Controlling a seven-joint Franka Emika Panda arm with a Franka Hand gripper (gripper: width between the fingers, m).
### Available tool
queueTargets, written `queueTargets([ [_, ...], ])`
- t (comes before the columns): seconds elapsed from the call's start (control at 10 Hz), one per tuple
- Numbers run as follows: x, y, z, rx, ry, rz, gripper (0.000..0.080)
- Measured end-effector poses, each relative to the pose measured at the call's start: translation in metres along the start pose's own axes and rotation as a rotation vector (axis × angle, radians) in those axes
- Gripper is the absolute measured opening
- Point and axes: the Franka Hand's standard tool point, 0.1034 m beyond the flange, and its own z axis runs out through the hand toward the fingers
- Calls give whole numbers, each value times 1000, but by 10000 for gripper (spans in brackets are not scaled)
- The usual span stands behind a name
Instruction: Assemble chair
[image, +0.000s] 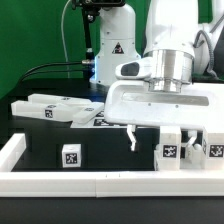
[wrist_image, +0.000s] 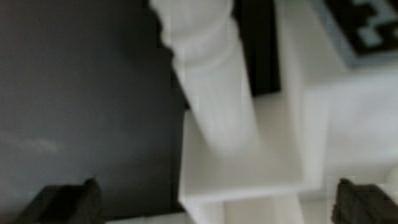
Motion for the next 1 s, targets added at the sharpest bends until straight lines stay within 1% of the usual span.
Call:
queueTargets([
  [0.1,1,2,0,-2,0,-3,648],
  [0.2,8,12,1,-3,-9,-25,648],
  [0.3,8,18,3,-6,-9,-15,648],
  [0.5,0,15,12,-6,-19,-20,648],
  [0.8,-6,7,14,-1,-37,-15,648],
  [0.9,-5,8,14,-2,-36,-13,525],
  [1.0,-5,8,14,-2,-36,-13,525],
])
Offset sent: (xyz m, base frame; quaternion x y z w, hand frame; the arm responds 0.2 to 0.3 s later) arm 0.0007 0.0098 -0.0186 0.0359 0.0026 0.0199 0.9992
